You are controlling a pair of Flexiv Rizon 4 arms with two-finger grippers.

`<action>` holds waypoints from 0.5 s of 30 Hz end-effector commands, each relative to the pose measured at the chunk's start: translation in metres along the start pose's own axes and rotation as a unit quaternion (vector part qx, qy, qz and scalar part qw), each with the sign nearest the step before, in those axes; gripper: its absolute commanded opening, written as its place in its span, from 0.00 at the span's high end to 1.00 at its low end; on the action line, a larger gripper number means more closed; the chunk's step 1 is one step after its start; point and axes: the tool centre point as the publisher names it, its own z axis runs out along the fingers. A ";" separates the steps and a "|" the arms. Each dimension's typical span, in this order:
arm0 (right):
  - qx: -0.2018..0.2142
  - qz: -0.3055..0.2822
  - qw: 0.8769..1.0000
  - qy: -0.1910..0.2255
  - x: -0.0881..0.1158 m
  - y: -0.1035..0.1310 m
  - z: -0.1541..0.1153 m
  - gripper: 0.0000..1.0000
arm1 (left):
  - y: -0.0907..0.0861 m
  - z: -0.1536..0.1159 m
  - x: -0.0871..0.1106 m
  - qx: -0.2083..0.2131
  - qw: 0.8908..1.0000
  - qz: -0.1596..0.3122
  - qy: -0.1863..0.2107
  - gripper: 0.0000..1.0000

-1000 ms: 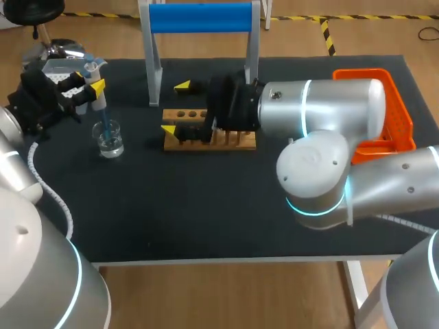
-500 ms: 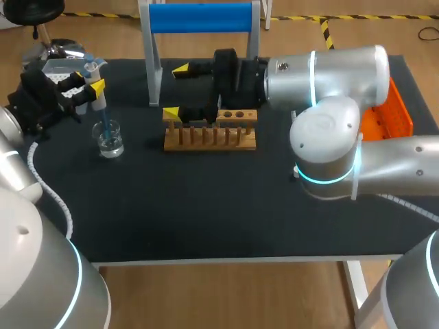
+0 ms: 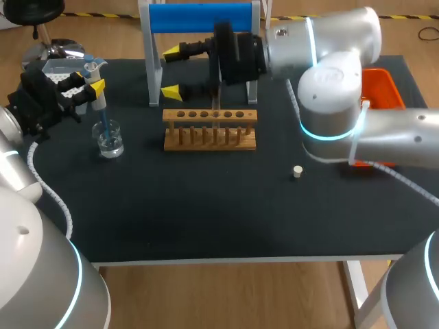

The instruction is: Invert the test tube, pick up the pipette, mount the tip to pipette, aspirate from beaker and dispense into the tube, eject the tip, return the pipette, and cap with the stopper.

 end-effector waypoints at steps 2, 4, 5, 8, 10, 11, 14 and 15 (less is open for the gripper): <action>-0.009 0.003 0.992 0.128 -0.011 0.008 0.006 0.00 | 0.000 0.001 0.000 0.001 1.000 0.000 -0.001 1.00; -0.014 0.007 0.991 0.136 -0.013 0.011 0.008 0.29 | 0.000 0.001 0.000 0.001 1.000 0.000 -0.001 1.00; -0.013 0.007 0.991 0.136 -0.015 0.012 0.010 0.54 | 0.000 0.001 0.000 0.001 1.000 0.000 -0.001 1.00; -0.012 0.012 0.990 0.139 -0.018 0.016 0.015 0.86 | 0.000 0.001 0.000 0.001 1.000 0.000 -0.001 1.00; -0.024 0.022 0.989 0.144 -0.020 0.019 0.017 1.00 | 0.000 0.001 0.000 0.001 1.000 0.000 -0.001 1.00; -0.022 0.020 0.989 0.144 -0.022 0.020 0.018 1.00 | 0.000 0.001 0.000 0.001 1.000 0.000 -0.001 1.00; -0.034 0.026 0.988 0.148 -0.026 0.025 0.022 1.00 | 0.000 0.001 0.000 0.001 1.000 0.000 -0.001 1.00; -0.031 0.024 0.988 0.147 -0.028 0.026 0.024 1.00 | 0.000 0.001 0.000 0.001 1.000 0.000 -0.001 1.00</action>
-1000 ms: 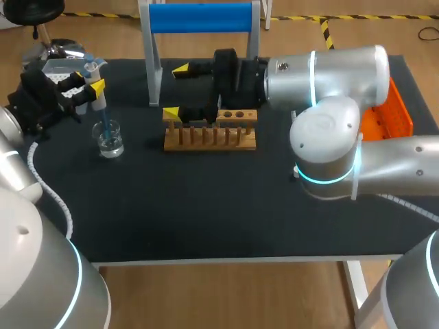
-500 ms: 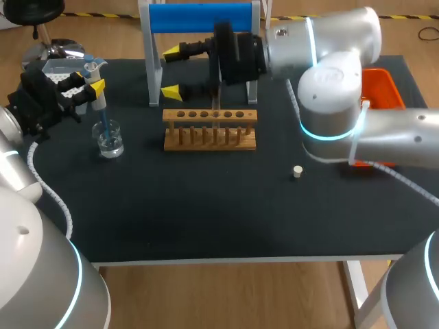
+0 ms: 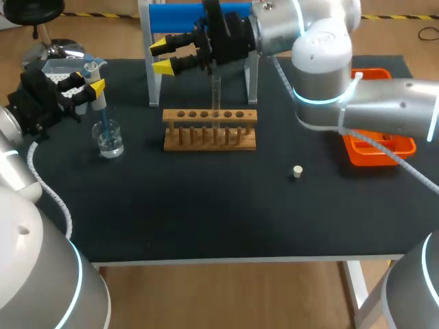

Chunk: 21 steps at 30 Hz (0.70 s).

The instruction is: Invert the test tube, pick up the pipette, mount the tip to pipette, aspirate from beaker and dispense into the tube, eject the tip, return the pipette, and cap with the stopper.

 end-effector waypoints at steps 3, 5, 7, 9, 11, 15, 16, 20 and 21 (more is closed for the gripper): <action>-0.008 -0.001 0.998 0.070 -0.013 0.005 0.010 1.00 | 0.000 0.001 0.000 0.001 1.000 0.000 -0.001 1.00; -0.015 0.000 0.997 0.077 -0.014 0.008 0.014 1.00 | 0.000 0.001 0.000 0.001 1.000 0.000 -0.001 1.00; -0.020 0.001 0.996 0.083 -0.015 0.010 0.018 1.00 | 0.000 0.001 0.000 0.001 1.000 0.000 -0.001 1.00; -0.028 0.003 0.995 0.091 -0.016 0.013 0.022 1.00 | 0.000 0.001 0.000 0.001 1.000 0.000 -0.001 1.00; -0.028 0.000 0.995 0.094 -0.017 0.015 0.026 1.00 | 0.000 0.001 0.000 0.001 1.000 0.000 -0.001 1.00; -0.035 -0.003 0.994 0.103 -0.020 0.019 0.034 1.00 | 0.000 0.001 0.000 0.001 1.000 0.000 -0.001 1.00; -0.037 -0.004 0.994 0.105 -0.021 0.020 0.035 1.00 | 0.000 0.001 0.000 0.001 1.000 0.000 -0.001 1.00; -0.047 -0.005 0.993 0.111 -0.026 0.023 0.043 1.00 | 0.000 0.001 0.000 0.001 1.000 0.000 -0.001 1.00; -0.050 -0.012 0.992 0.115 -0.028 0.023 0.045 1.00 | 0.000 0.001 0.000 0.001 1.000 0.000 -0.001 1.00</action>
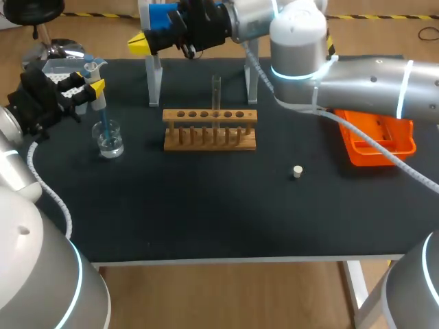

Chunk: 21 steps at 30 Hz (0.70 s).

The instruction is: Invert the test tube, pick up the pipette, mount the tip to pipette, aspirate from beaker and dispense into the tube, eject the tip, return the pipette, and cap with the stopper.

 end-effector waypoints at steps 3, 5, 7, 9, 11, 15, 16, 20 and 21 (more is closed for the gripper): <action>-0.011 -0.009 0.999 0.044 -0.016 -0.001 0.014 1.00 | 0.000 0.001 0.000 0.001 1.000 0.000 -0.001 1.00; -0.012 -0.010 0.999 0.048 -0.019 -0.002 0.018 1.00 | 0.000 0.001 0.000 0.001 1.000 0.000 -0.001 1.00; -0.016 -0.011 0.998 0.052 -0.021 -0.002 0.023 1.00 | 0.000 0.001 0.000 0.001 1.000 0.000 -0.001 1.00; -0.018 -0.012 0.998 0.056 -0.024 -0.002 0.028 1.00 | 0.000 0.001 0.000 0.001 1.000 0.000 -0.001 1.00; -0.016 -0.013 0.998 0.057 -0.026 -0.003 0.033 1.00 | 0.000 0.001 0.000 0.001 1.000 0.000 -0.001 1.00; -0.020 -0.011 0.998 0.063 -0.032 -0.003 0.041 1.00 | 0.000 0.001 0.000 0.001 1.000 0.000 -0.001 1.00; -0.022 -0.009 0.998 0.066 -0.033 -0.003 0.043 1.00 | 0.000 0.001 0.000 0.001 1.000 0.000 -0.001 1.00; -0.023 -0.008 0.997 0.070 -0.038 -0.003 0.051 1.00 | 0.000 0.001 0.000 0.001 1.000 0.000 -0.001 1.00; -0.022 -0.008 0.997 0.070 -0.039 -0.002 0.053 1.00 | 0.000 0.001 0.000 0.001 1.000 0.000 -0.001 1.00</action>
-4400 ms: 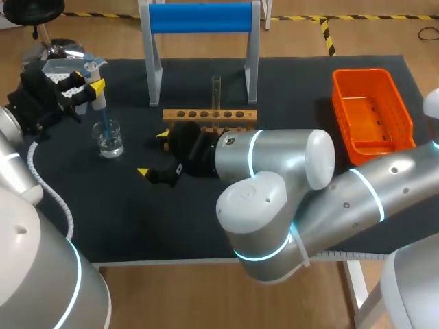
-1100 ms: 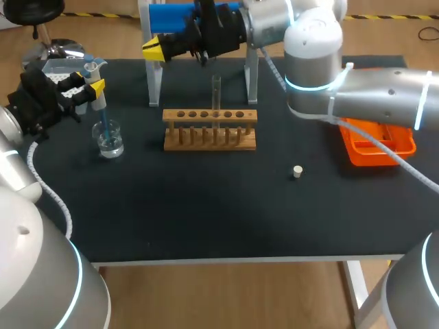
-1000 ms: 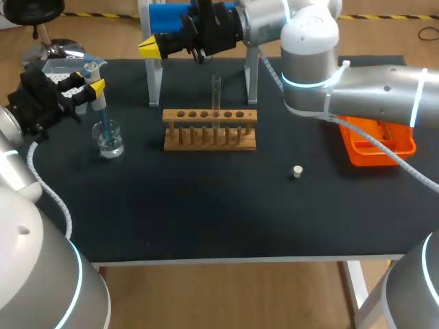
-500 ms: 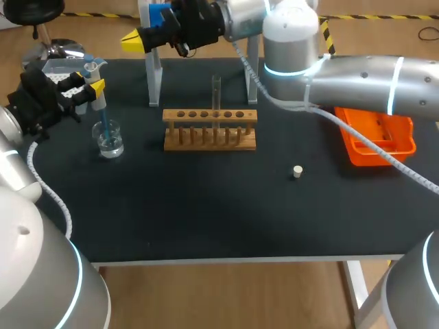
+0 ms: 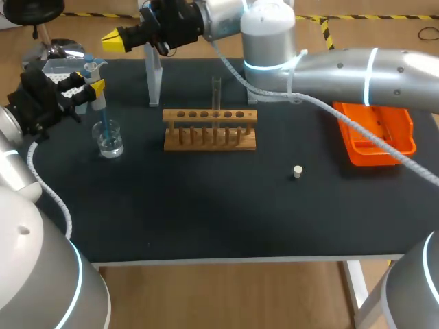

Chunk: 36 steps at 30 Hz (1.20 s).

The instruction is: Invert the test tube, pick up the pipette, mount the tip to pipette, aspirate from beaker and dispense into the tube, eject the tip, return the pipette, and cap with the stopper.

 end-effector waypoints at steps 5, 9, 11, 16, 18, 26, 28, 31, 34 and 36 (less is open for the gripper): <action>-0.003 0.001 0.999 0.039 -0.016 -0.002 0.014 1.00 | 0.000 0.001 0.000 0.001 1.000 0.000 -0.001 1.00; -0.008 0.003 0.999 0.040 -0.020 -0.002 0.019 1.00 | 0.000 0.001 0.000 0.001 1.000 0.000 -0.001 1.00; -0.009 0.004 0.999 0.041 -0.021 -0.002 0.022 1.00 | 0.000 0.001 0.000 0.001 1.000 0.000 -0.001 1.00; -0.013 0.006 0.999 0.044 -0.025 -0.004 0.028 1.00 | 0.000 0.001 0.000 0.001 1.000 0.000 -0.001 1.00; -0.017 0.008 0.999 0.046 -0.025 -0.004 0.031 1.00 | 0.000 0.001 0.000 0.001 1.000 0.000 -0.001 1.00; -0.020 0.012 0.998 0.050 -0.025 -0.007 0.037 1.00 | 0.000 0.001 0.000 0.001 1.000 0.000 -0.001 1.00; -0.019 0.013 0.998 0.050 -0.025 -0.009 0.038 1.00 | 0.000 0.001 0.000 0.001 1.000 0.000 -0.001 1.00; -0.018 0.015 0.998 0.050 -0.025 -0.011 0.039 1.00 | 0.000 0.001 0.000 0.001 1.000 0.000 -0.001 1.00; -0.016 0.017 0.998 0.050 -0.025 -0.013 0.040 1.00 | 0.000 0.001 0.000 0.001 1.000 0.000 -0.001 1.00; -0.015 0.018 0.998 0.050 -0.025 -0.015 0.040 1.00 | 0.000 0.001 0.000 0.001 1.000 0.000 -0.001 1.00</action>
